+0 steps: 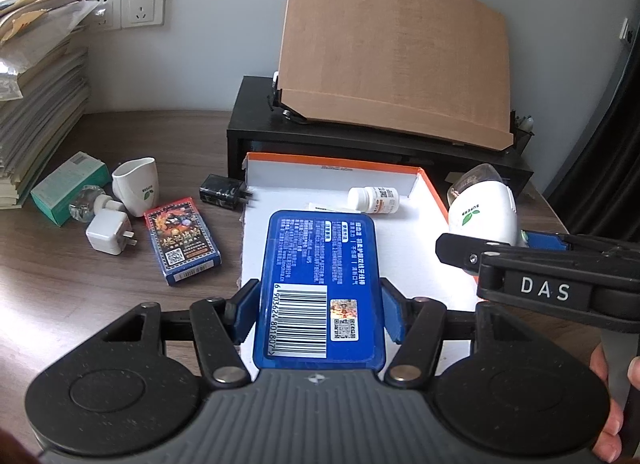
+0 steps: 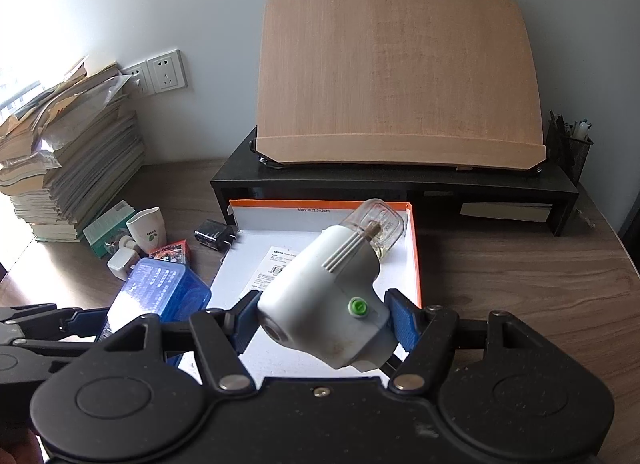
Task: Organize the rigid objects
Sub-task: 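Carry the blue tin and white diffuser with both tools over the white box, then lower the blue tin into the box with left tool while right tool holds the diffuser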
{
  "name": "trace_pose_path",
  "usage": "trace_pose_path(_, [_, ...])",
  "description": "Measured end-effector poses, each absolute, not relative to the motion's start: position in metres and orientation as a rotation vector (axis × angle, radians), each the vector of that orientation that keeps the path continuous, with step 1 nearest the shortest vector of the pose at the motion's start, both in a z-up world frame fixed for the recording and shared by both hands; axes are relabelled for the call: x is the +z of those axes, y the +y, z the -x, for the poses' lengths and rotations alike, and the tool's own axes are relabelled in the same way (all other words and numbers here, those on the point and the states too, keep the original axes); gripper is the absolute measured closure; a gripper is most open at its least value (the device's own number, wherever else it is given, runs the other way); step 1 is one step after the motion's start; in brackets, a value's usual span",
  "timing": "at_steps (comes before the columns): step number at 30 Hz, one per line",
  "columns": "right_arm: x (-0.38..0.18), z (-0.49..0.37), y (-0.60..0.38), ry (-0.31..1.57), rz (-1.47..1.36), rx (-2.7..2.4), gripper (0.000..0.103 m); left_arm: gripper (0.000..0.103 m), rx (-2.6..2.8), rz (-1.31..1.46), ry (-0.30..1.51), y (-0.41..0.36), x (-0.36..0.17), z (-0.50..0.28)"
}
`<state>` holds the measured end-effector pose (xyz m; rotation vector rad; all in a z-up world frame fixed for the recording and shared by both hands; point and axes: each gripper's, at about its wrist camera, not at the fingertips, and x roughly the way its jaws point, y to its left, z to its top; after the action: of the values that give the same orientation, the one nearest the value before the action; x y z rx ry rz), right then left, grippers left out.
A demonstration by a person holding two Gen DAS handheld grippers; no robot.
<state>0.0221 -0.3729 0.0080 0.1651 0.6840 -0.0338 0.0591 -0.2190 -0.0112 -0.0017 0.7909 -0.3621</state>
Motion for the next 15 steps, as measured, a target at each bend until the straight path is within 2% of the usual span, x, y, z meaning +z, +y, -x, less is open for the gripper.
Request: trace_pose_path(15, [0.0064, -0.0280, -0.3683, 0.698, -0.149, -0.020, 0.024, 0.041, -0.325, 0.003, 0.789, -0.2188, -0.0095, -0.0579])
